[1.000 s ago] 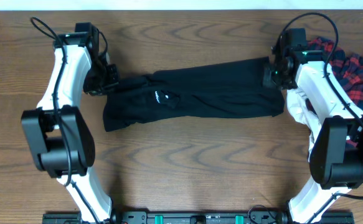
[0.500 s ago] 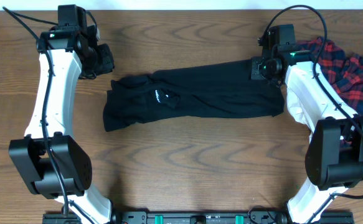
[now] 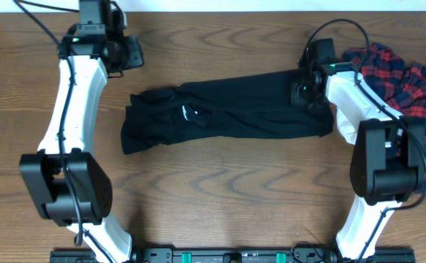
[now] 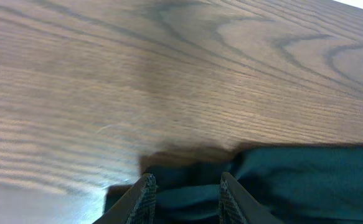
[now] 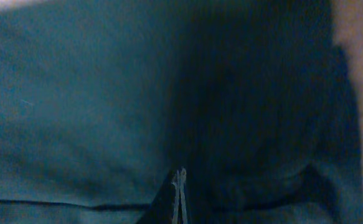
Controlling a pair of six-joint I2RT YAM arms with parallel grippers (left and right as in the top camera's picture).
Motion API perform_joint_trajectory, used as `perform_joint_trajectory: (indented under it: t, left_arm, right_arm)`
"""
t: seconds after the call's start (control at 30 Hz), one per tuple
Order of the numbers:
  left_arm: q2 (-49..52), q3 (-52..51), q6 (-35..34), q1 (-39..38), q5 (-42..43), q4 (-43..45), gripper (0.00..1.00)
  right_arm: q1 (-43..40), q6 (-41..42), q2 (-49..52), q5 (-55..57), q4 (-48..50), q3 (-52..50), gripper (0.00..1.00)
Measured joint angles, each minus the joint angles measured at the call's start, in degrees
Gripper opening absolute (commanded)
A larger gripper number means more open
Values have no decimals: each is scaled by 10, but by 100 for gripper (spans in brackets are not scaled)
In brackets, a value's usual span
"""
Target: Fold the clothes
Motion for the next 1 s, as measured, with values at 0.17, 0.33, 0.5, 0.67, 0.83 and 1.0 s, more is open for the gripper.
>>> perform_joint_trajectory:
  t: [0.17, 0.33, 0.5, 0.67, 0.83, 1.0]
  left_arm:
    - [30, 0, 0, -8, 2, 7, 35]
    - [55, 0, 0, -8, 2, -2, 36]
    - [73, 0, 0, -8, 2, -13, 40]
    - [77, 0, 0, -8, 2, -50, 46]
    - [77, 0, 0, -8, 2, -56, 50]
    - [80, -5, 0, -8, 2, -53, 50]
  right_arm:
    - [0, 8, 20, 0, -30, 4, 1]
    - [0, 10, 25, 0, -38, 10, 1]
    - [0, 13, 26, 0, -40, 10, 1]
    - [0, 14, 26, 0, -40, 11, 1]
    - [0, 14, 26, 0, -40, 11, 1]
    - [0, 14, 26, 0, -40, 11, 1]
